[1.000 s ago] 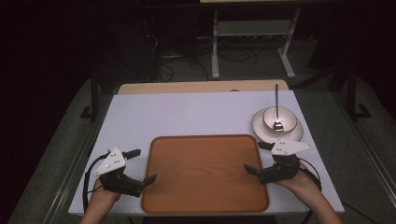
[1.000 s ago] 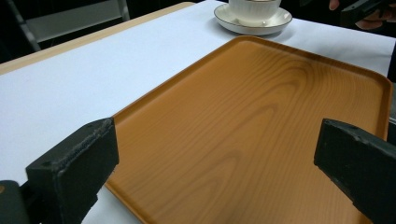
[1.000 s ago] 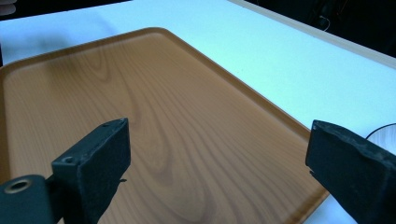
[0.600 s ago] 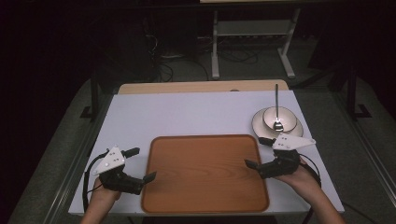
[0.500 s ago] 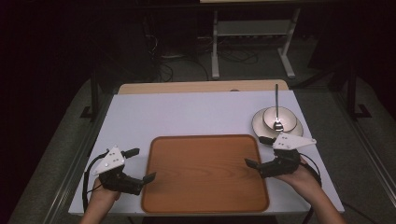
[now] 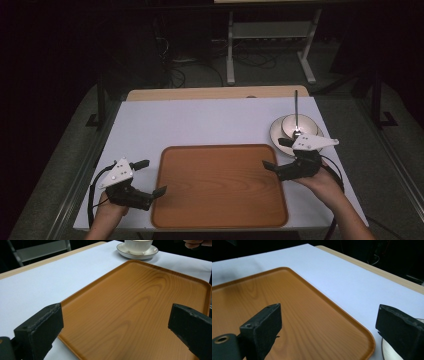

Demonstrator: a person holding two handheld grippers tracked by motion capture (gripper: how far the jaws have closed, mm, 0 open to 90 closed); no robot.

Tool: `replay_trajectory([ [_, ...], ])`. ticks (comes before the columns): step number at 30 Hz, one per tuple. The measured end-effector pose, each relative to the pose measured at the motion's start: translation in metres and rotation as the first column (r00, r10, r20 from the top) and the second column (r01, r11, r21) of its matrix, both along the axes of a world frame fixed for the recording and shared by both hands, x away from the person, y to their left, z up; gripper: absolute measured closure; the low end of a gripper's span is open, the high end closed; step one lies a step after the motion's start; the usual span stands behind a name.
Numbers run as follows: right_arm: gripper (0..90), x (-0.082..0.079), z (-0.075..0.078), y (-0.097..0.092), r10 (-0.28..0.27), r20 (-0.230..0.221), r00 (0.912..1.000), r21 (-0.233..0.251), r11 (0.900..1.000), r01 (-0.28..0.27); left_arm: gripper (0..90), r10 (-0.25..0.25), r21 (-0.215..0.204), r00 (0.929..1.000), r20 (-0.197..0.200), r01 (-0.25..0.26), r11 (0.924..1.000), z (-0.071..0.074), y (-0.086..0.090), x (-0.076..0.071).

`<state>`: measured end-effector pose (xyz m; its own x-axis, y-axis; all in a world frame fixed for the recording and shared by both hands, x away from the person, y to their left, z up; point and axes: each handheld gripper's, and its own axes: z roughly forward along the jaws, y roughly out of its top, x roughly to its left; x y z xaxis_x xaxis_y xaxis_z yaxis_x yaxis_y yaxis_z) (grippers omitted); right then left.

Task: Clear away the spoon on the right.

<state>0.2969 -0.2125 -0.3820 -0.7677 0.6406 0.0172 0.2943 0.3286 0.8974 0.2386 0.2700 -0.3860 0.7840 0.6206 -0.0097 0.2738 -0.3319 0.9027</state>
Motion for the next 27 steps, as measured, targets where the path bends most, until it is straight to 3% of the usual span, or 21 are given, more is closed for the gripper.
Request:
replay_trajectory([
  [10,6.1,0.010,0.007,-0.001,-0.012,-0.018,0.9998,0.026,0.9996,0.013,0.0,-0.012,0.009,0.9999,0.002,0.012,0.9999,0.001,-0.002,-0.001],
  [27,6.2,0.026,0.014,-0.004,-0.031,-0.024,0.9992,0.022,0.9993,0.031,0.0,-0.013,0.007,0.9999,-0.002,0.013,0.9999,0.000,-0.002,0.000],
])
